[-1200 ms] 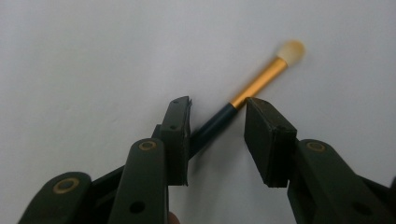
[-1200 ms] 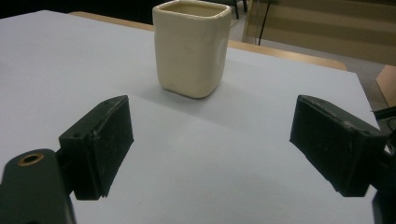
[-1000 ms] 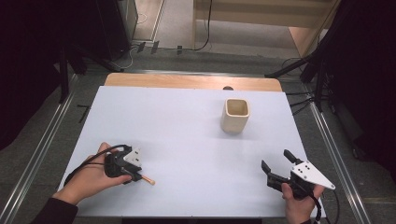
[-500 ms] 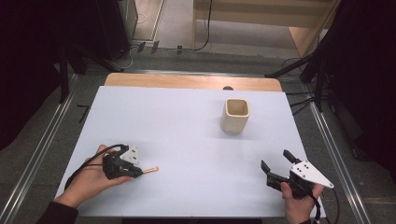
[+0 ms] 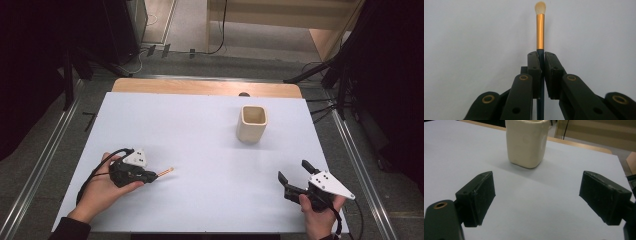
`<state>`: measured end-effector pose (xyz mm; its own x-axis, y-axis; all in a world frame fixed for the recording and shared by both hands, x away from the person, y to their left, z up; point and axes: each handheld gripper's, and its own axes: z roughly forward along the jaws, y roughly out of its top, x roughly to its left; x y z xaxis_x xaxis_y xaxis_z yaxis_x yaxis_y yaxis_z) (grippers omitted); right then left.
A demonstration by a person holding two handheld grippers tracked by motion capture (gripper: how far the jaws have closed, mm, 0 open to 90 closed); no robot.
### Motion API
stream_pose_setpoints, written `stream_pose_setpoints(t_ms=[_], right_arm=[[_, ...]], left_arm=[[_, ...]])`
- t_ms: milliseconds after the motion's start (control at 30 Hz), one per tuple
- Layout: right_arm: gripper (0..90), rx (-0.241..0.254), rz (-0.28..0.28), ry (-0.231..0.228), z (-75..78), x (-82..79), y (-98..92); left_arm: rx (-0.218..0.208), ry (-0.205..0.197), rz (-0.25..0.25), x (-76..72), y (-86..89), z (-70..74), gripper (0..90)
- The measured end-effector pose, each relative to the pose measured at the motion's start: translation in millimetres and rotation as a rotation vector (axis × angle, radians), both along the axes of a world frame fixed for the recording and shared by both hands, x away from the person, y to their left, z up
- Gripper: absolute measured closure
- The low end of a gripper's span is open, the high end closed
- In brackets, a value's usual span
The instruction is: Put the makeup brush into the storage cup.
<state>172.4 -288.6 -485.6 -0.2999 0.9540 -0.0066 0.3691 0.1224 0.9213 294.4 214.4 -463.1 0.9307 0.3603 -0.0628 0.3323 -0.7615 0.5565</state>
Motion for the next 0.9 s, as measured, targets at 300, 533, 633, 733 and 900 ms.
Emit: stream_pose_setpoints(t_ms=[300,533,633,733,900], right_arm=[[14.2,0.014,0.032,0.023,-0.1,7.4,5.8],[14.2,0.033,0.075,0.032,5.4,18.4,16.0],[14.1,0.030,0.098,0.025,10.7,23.9,23.9],[14.1,0.037,0.121,0.020,15.8,29.9,34.4],[14.1,0.037,0.159,0.009,24.3,40.6,54.3]], left_arm=[[-0.176,-0.004,0.037,3.7,-13.7,10.5,84.4],[-0.305,-0.018,0.064,9.8,-23.4,15.5,84.4],[-0.325,-0.038,0.072,11.5,-28.1,17.9,84.4],[-0.355,-0.056,0.081,12.3,-32.7,20.8,84.4],[-0.391,-0.078,0.086,14.0,-41.7,24.9,84.4]])
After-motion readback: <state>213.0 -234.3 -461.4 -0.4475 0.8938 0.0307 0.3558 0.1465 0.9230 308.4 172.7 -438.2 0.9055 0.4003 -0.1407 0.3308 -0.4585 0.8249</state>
